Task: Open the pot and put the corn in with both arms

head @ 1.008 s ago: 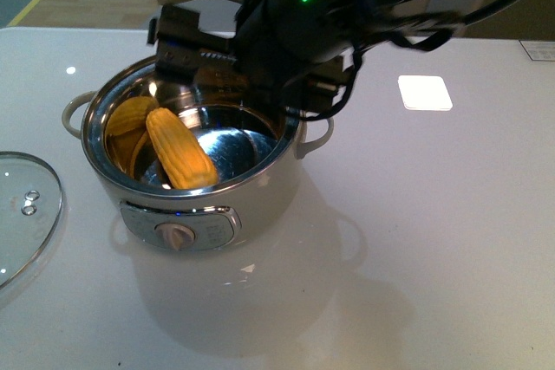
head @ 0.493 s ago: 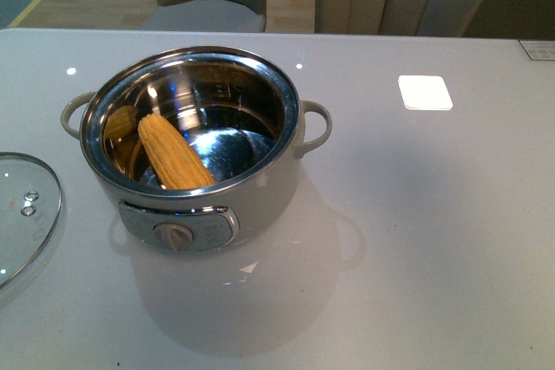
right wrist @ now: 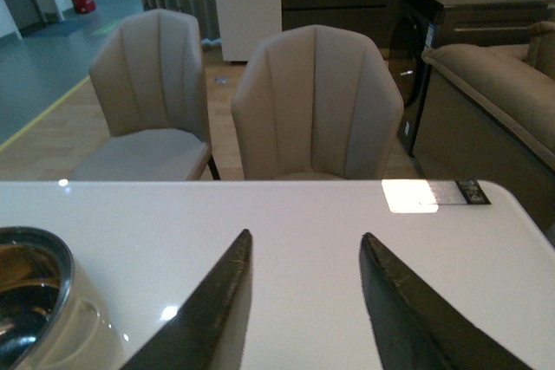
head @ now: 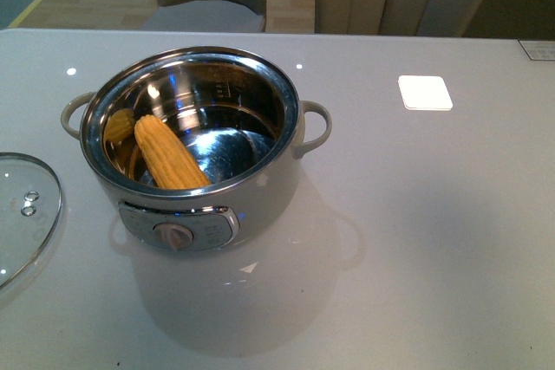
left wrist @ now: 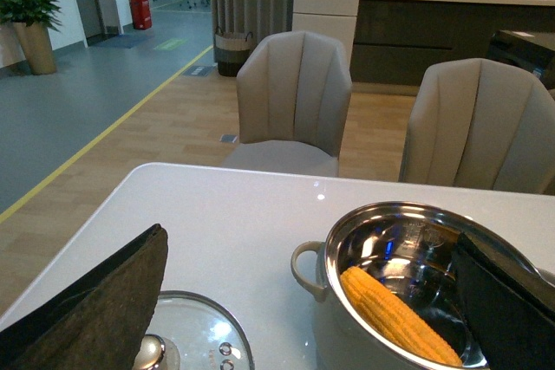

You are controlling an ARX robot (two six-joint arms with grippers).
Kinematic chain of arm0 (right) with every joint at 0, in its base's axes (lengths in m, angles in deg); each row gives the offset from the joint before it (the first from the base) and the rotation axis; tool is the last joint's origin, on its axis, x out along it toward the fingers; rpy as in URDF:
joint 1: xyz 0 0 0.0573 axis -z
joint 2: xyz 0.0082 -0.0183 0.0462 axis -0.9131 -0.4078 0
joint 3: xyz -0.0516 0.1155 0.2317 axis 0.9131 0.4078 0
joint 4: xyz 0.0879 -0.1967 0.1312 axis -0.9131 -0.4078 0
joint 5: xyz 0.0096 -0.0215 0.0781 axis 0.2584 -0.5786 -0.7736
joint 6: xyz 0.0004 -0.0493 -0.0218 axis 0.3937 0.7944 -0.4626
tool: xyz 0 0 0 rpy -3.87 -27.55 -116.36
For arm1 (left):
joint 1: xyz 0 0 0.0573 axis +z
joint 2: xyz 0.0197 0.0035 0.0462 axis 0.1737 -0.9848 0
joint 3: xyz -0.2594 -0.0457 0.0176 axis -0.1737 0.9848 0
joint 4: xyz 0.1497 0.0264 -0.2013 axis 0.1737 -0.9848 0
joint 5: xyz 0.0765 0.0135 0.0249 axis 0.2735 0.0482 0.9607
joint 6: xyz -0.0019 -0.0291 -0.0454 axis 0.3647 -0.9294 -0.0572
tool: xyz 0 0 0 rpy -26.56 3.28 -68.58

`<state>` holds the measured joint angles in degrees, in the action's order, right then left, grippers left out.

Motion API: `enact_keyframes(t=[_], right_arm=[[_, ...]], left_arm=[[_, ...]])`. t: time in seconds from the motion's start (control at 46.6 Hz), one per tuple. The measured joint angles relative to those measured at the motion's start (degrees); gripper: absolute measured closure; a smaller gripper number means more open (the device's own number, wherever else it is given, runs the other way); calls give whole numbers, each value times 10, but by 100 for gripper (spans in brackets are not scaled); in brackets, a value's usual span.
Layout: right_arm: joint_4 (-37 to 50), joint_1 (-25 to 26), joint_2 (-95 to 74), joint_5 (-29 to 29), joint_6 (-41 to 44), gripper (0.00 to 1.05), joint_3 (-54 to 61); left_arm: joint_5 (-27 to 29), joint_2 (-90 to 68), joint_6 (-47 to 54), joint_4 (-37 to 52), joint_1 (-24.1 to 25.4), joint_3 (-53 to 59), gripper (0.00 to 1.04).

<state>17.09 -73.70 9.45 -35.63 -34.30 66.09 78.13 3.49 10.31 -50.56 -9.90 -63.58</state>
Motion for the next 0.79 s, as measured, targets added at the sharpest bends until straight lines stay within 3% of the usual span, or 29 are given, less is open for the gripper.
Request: enact_keyframes(t=[0.15,0.214,0.364,0.793], right_arm=[[-12,19,48,-18,6,96,39],[-19,24,64,-24,10,103,48],[-47,73,118,-70,9,103,75],[-105,76,231,-73,10,103,118]], left_arm=[[0,0,0,0,0,0,7],[0,0,0,0,0,0,7],[0,0,0,0,0,0,7],[0,0,0,0,0,0,7]])
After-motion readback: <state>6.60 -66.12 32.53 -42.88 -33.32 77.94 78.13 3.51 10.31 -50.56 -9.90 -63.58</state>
